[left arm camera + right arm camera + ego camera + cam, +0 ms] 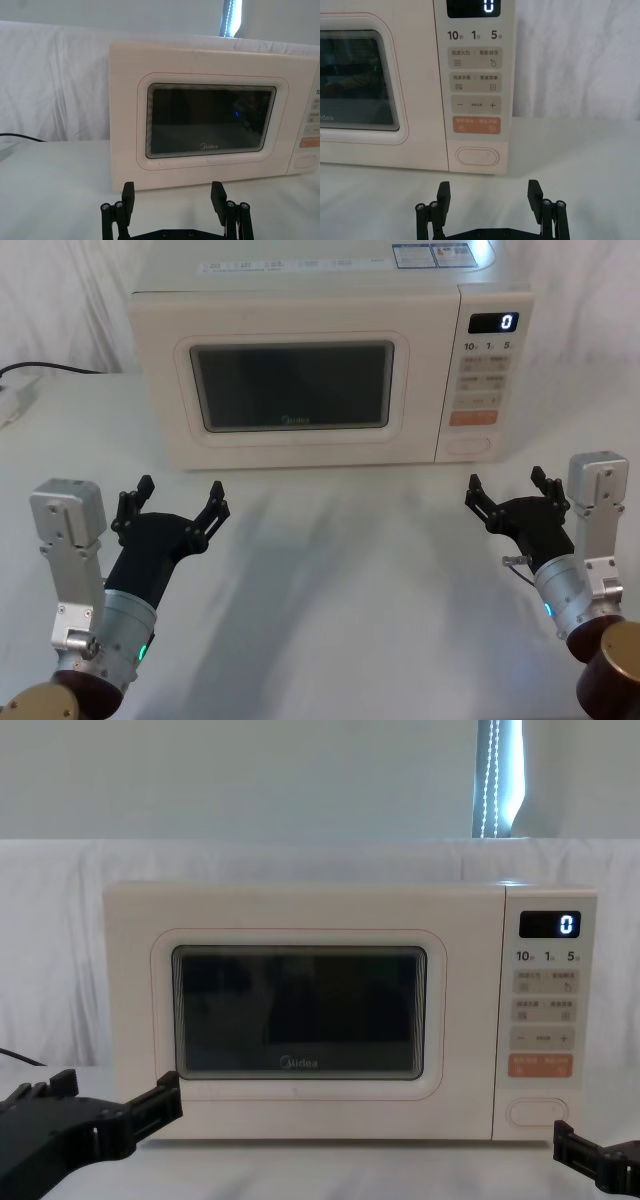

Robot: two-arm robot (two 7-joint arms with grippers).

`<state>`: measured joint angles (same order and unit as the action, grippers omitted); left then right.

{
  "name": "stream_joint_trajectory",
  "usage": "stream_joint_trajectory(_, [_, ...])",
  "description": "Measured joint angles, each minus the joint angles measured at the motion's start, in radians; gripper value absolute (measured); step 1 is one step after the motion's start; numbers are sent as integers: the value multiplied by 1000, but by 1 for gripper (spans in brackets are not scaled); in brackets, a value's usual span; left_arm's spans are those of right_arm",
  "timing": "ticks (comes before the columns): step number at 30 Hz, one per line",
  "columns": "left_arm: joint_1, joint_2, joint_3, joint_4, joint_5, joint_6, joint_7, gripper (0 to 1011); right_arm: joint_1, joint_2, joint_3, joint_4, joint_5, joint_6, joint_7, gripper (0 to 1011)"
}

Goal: Press the button to open the microwave door with one hand; close the microwave door with the other hand.

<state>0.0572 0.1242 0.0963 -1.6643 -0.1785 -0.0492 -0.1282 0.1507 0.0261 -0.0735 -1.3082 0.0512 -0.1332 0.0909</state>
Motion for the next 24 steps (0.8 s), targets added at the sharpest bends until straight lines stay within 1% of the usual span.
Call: stream_joint_trajectory(24, [0, 0, 0, 0, 0, 0, 0, 1001, 0, 0, 0, 0, 0, 0, 0, 1002])
